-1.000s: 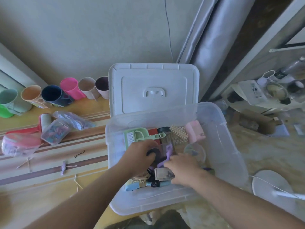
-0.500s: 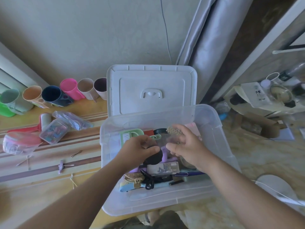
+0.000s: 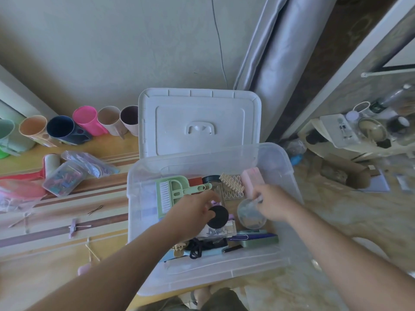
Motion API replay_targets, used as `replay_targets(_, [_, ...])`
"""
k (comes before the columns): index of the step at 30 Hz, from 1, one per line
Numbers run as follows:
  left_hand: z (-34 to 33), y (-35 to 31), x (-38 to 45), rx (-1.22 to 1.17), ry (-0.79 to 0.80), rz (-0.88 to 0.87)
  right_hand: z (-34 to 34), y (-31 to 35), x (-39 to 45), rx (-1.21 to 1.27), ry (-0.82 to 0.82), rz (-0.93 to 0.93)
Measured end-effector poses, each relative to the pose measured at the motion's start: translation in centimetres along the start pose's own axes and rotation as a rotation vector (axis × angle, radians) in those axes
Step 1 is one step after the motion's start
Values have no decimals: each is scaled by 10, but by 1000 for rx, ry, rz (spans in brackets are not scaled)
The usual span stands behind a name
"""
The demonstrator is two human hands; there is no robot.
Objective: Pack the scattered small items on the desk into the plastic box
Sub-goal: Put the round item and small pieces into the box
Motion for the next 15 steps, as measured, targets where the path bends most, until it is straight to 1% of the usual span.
replay_targets(2, [-9, -5, 3, 13, -15, -20, -20, -1, 4, 49, -41, -55])
replay_targets(5, [-22, -10, 7, -63, -40, -7, -43, -9, 9, 332, -65, -222])
replay_targets(6, [-27, -11, 8, -106, -34, 9, -48, -11, 8, 378, -69, -257])
replay_targets(7, [-32, -11, 9, -150, -25, 31, -51, -13, 8, 344, -79, -261])
replay_targets(11, [-47, -6, 14, -323, -28, 129, -48, -12, 8, -88, -177, -158])
replay_targets(12, [-49, -5, 15, -363, -35, 157, -44, -10, 8, -142, -208, -129])
replay_targets(14, [-53, -2, 15, -406, -69, 210, -32, -8, 5, -127, -266, -74])
replay_targets(15, [-54, 1, 15, -421, -90, 236, -27, -7, 2, -49, -271, -36])
Point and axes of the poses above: each hand's wrist, its own x-axis towards the middle knuckle, its own z-axis out of the back of the hand, y = z × x, the point moved 4 cm from there along x, towards the middle knuckle, and after that the axes turned 13 degrees about -x, right-handed, at the moved point
